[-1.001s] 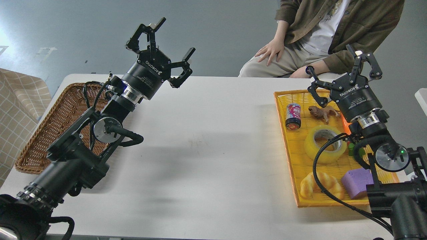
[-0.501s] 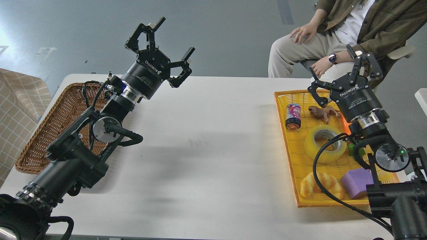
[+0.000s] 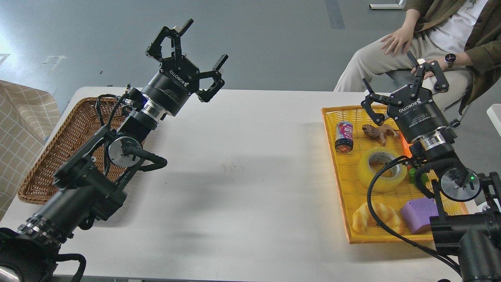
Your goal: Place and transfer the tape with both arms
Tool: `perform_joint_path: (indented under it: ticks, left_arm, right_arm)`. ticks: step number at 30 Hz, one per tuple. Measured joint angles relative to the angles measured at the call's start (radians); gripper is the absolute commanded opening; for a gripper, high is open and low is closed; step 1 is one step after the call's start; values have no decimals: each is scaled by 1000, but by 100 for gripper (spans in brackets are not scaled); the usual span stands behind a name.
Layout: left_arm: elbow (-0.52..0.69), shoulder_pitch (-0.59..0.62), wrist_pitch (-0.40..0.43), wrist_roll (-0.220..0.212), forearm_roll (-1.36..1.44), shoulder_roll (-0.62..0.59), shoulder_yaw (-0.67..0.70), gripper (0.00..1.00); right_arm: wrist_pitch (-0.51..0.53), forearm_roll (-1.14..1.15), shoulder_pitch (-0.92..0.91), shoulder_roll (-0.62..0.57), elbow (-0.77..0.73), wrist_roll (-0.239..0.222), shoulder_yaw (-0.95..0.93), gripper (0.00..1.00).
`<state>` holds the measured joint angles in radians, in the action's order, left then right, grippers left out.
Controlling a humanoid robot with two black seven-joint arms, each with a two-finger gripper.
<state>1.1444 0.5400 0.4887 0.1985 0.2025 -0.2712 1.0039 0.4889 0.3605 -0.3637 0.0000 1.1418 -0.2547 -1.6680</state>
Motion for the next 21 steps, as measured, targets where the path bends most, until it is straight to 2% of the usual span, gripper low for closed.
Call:
perform_joint_path:
  ticks: [21]
  left_arm:
    - [0,0,0,-1,-2,1,7,98]
  right_arm:
    - [0,0,2,0,35,0,2,100]
